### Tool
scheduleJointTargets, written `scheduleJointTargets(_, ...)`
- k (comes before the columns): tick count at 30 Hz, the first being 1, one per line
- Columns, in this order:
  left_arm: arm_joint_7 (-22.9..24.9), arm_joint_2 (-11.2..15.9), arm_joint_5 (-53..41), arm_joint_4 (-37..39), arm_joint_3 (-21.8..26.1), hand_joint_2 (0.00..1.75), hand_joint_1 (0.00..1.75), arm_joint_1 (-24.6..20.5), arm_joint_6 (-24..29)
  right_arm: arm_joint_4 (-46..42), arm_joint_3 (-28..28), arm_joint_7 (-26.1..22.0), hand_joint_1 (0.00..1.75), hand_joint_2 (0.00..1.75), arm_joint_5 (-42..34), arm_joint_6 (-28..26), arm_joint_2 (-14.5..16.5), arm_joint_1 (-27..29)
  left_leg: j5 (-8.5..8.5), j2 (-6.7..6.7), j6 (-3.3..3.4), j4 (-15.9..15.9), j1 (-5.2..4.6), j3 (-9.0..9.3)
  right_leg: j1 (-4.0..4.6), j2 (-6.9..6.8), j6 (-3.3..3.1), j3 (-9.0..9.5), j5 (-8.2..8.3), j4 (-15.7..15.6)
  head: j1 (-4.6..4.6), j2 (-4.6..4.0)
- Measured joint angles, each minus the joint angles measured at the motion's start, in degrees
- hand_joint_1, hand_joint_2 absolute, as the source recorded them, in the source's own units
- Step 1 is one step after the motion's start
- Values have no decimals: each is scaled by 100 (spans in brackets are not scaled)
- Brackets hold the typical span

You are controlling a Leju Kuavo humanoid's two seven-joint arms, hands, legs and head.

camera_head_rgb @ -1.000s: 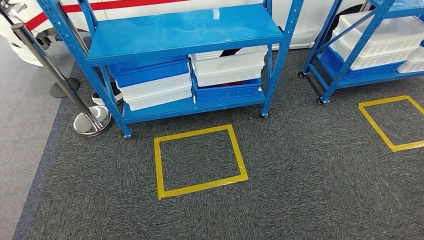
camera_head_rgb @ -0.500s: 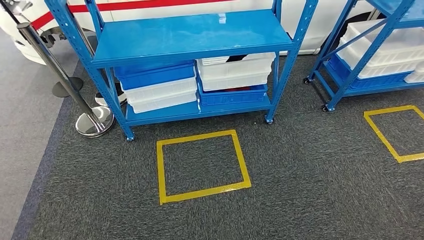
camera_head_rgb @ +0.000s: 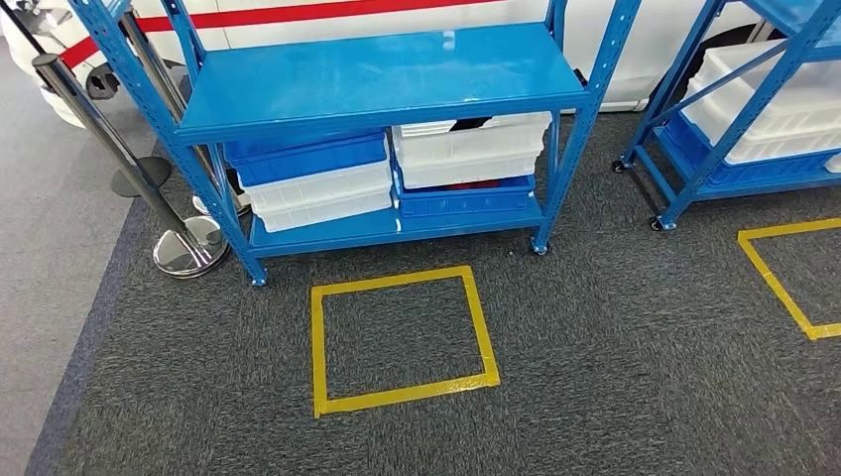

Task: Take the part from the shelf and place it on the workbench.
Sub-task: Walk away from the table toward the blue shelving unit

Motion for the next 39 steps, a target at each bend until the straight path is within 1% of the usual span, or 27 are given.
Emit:
scheduleJointTargets(2,12,4,-19,0,-1,0,0,-11,-15,2,-26,-1,0,0,-12,5,5,-3,-29,32,60,-205,-42,63,5,-17,66,32,-25,13,-1,0)
scheduleJointTargets(4,24,3,-30,-1,-2,0,0,-14,-26,2,-39,-1,0,0,-16,10,4,-9,9,3,125,-306,-29,167,0,-13,142,81,-19,79,-1,0)
scheduleJointTargets(6,37,3,-46,-1,-2,0,0,-11,-29,2,-46,1,0,0,-21,15,1,-11,19,-23,182,-389,-3,309,-17,74,192,1,-108,351,1,0)
scheduleJointTargets(7,40,2,-54,-1,-2,0,0,-16,-30,2,-51,3,0,0,-25,16,-1,-12,17,-29,203,-413,2,360,-30,128,213,-141,-213,591,0,0)
scheduleJointTargets(9,42,-1,-68,-1,-4,0,0,-26,-34,2,-67,15,0,0,-32,24,-2,-11,-32,-60,230,-417,0,399,-44,187,264,-601,-498,1233,1,0)
scheduleJointTargets(10,42,-2,-77,-1,-5,0,0,-25,-39,2,-79,27,0,0,-35,28,-2,-10,-68,-82,231,-417,1,428,-52,192,286,-803,-587,1459,0,0)
scheduleJointTargets(11,43,-3,-92,-1,-7,0,0,-23,-49,2,-92,39,0,0,-38,33,-3,-5,-114,-109,225,-416,5,476,-61,193,302,-942,-590,1545,0,0)
scheduleJointTargets(12,43,-3,-110,-1,-10,0,0,-17,-62,2,-107,51,0,0,-41,36,-7,4,-161,-138,209,-416,11,537,-73,193,311,-977,-473,1436,0,0)
scheduleJointTargets(14,44,1,-158,0,-27,0,0,4,-109,4,-131,62,0,0,-48,38,-15,35,-275,-176,158,-413,22,680,-97,194,320,-836,73,763,1,0)
scheduleJointTargets(16,45,11,-204,1,-56,0,0,12,-164,9,-163,68,0,0,-55,38,-19,52,-400,-194,86,-400,15,769,-82,194,277,-704,391,238,0,0)
scheduleJointTargets(17,45,17,-222,2,-73,0,0,8,-183,11,-178,69,0,0,-60,38,-19,51,-438,-196,43,-386,9,809,-70,196,235,-684,430,139,-1,0)
scheduleJointTargets(20,48,41,-256,2,-124,0,0,-11,-217,8,-210,68,0,0,-82,38,-13,32,-448,-179,-67,-231,12,869,-70,203,93,-541,354,95,-4,0)
scheduleJointTargets(21,49,47,-264,2,-137,0,0,-13,-226,8,-221,68,0,0,-90,37,-10,38,-447,-162,-94,-37,17,782,-75,197,52,-461,318,82,-5,0)
scheduleJointTargets(23,50,55,-276,2,-151,0,0,-15,-235,9,-242,68,0,0,-103,34,-8,46,-578,-123,-140,618,31,382,-75,179,-3,-317,219,58,-5,0)
scheduleJointTargets(25,50,61,-287,2,-156,0,0,-9,-236,9,-261,68,0,0,-111,33,-8,45,-906,-104,-172,1208,37,-126,-68,180,-22,-196,105,49,-6,0)
scheduleJointTargets(26,51,63,-292,2,-157,0,0,-3,-237,9,-270,68,0,0,-113,33,-8,44,-1043,-100,-176,1306,38,-305,-66,186,-21,-115,35,47,-5,0)
scheduleJointTargets(27,51,63,-296,2,-158,0,0,8,-237,9,-279,68,0,0,-114,33,-7,46,-1079,-98,-167,1239,38,-407,-64,194,-16,-22,-39,46,-5,0)
scheduleJointTargets(28,52,64,-298,2,-158,0,0,24,-238,9,-285,68,0,0,-114,33,-7,49,-969,-95,-143,1023,35,-450,-59,198,-9,81,-121,44,-5,0)
scheduleJointTargets(29,55,68,-300,3,-159,0,0,47,-239,10,-288,68,0,0,-114,34,-6,60,-680,-86,-93,709,26,-456,-53,198,-1,176,-206,40,-5,0)
scheduleJointTargets(30,57,77,-301,7,-160,0,0,75,-241,14,-291,67,0,0,-114,36,-2,70,-286,-76,-40,394,6,-457,-40,199,14,268,-291,44,-5,0)
scheduleJointTargets(31,63,86,-303,11,-161,0,0,93,-243,18,-295,63,0,0,-114,36,3,77,25,-65,5,161,-16,-439,-33,204,43,352,-376,33,-5,0)
scheduleJointTargets(32,68,94,-306,15,-164,0,0,104,-244,21,-297,59,0,0,-114,37,8,75,239,-56,42,21,-42,-410,-32,209,75,440,-440,16,-5,0)
scheduleJointTargets(33,73,99,-308,17,-169,0,0,103,-245,21,-300,55,0,0,-114,37,11,61,291,-57,68,-38,-58,-359,-29,216,123,518,-457,25,-6,0)
scheduleJointTargets(35,82,97,-311,17,-181,0,0,70,-248,15,-303,52,0,0,-114,37,13,13,191,-79,131,-120,-60,-163,-42,220,213,523,-328,246,-5,0)
scheduleJointTargets(37,87,98,-314,17,-192,0,0,35,-250,12,-313,51,0,0,-115,38,15,-19,111,-95,199,-231,-39,46,-49,220,252,166,-152,866,-4,0)
scheduleJointTargets(38,91,100,-318,17,-198,0,0,23,-251,11,-321,51,0,0,-120,39,15,-28,58,-95,222,-273,-29,138,-54,220,250,-109,-185,1215,-4,0)
scheduleJointTargets(39,94,103,-320,17,-203,0,0,12,-251,11,-330,51,0,0,-125,41,15,-27,-5,-100,239,-291,-23,227,-51,220,249,-386,-327,1487,-4,0)
